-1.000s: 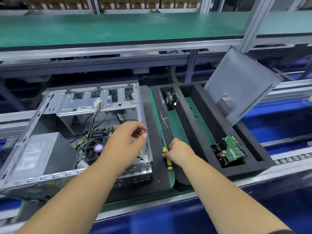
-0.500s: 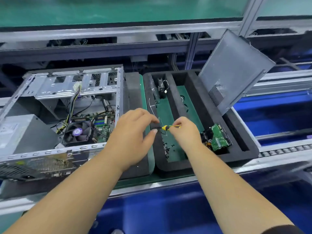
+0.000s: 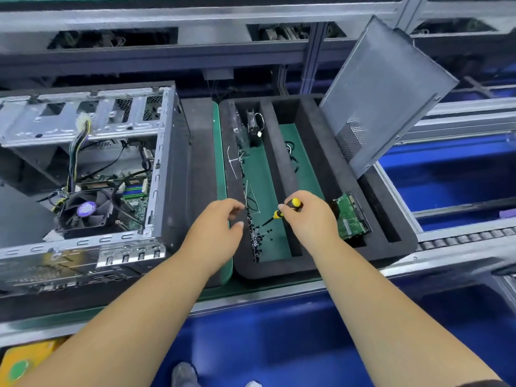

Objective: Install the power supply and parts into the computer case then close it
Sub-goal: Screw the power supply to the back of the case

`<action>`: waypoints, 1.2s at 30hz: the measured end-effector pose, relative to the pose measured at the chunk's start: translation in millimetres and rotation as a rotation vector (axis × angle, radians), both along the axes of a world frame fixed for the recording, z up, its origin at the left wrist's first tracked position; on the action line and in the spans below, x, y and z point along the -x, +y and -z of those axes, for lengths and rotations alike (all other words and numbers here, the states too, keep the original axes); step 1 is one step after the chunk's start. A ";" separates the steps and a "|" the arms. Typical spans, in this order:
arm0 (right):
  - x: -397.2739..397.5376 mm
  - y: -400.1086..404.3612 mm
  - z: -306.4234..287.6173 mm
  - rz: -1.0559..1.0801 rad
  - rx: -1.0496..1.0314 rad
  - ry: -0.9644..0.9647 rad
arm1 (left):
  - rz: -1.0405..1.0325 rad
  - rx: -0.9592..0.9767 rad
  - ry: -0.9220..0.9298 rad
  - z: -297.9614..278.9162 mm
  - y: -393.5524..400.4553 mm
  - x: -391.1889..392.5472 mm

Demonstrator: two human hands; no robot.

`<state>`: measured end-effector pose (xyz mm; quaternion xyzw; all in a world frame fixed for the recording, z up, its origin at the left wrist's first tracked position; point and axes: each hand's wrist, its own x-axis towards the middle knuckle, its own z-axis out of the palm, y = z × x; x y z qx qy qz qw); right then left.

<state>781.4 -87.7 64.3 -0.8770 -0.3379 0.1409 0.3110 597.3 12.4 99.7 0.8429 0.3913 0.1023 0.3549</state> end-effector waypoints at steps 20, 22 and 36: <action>-3.4 16.6 23.4 -0.078 0.047 -0.015 | -0.180 0.225 -0.083 27.0 5.3 -4.0; -4.3 14.9 19.6 -0.074 0.038 -0.007 | -0.193 0.244 -0.089 25.4 4.6 -5.1; -21.3 -17.4 -85.4 0.015 -0.403 0.271 | -0.386 0.538 -0.275 -8.8 -4.7 -39.9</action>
